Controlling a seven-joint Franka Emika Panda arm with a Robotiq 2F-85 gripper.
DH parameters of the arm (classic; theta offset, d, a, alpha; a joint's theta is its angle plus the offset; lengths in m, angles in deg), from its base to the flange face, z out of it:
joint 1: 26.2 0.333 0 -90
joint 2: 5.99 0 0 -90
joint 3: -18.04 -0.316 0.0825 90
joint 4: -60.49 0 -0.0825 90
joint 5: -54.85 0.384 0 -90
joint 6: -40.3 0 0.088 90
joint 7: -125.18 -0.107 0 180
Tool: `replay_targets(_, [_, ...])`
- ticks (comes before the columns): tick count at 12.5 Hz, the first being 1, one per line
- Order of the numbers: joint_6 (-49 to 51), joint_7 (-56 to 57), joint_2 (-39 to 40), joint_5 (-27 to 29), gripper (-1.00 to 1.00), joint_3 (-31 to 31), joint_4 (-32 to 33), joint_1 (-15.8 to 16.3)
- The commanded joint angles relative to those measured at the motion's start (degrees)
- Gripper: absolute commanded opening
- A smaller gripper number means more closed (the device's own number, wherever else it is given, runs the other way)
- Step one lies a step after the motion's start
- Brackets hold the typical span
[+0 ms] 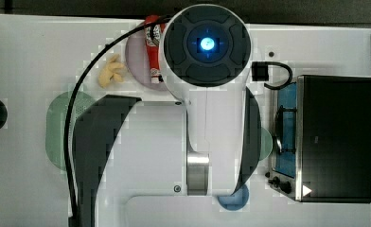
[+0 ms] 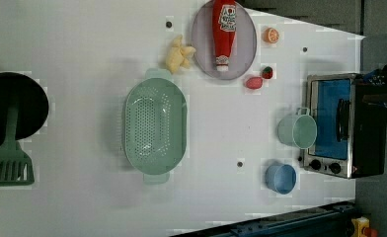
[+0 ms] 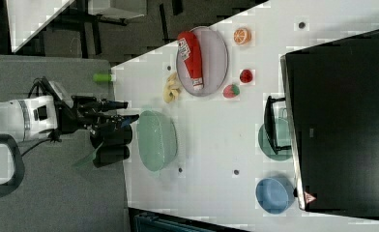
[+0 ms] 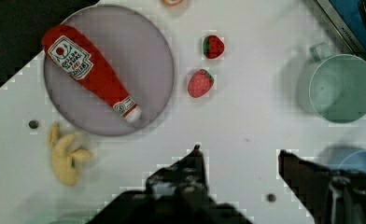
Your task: Drag strainer left to right.
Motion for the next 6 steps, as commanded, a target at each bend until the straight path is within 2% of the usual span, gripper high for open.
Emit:
replay_targets(1, [11.41,-7.69,-23.14,-0.50,0.59,3.04,11.24,-0.84])
replay_targets(3, [11.34,-7.69,-23.12,-0.49,0.99,3.08,11.29,-0.83])
replay_targets(6, [10.62,-8.10,-21.99,0.72,1.00,0.39,11.90,0.46])
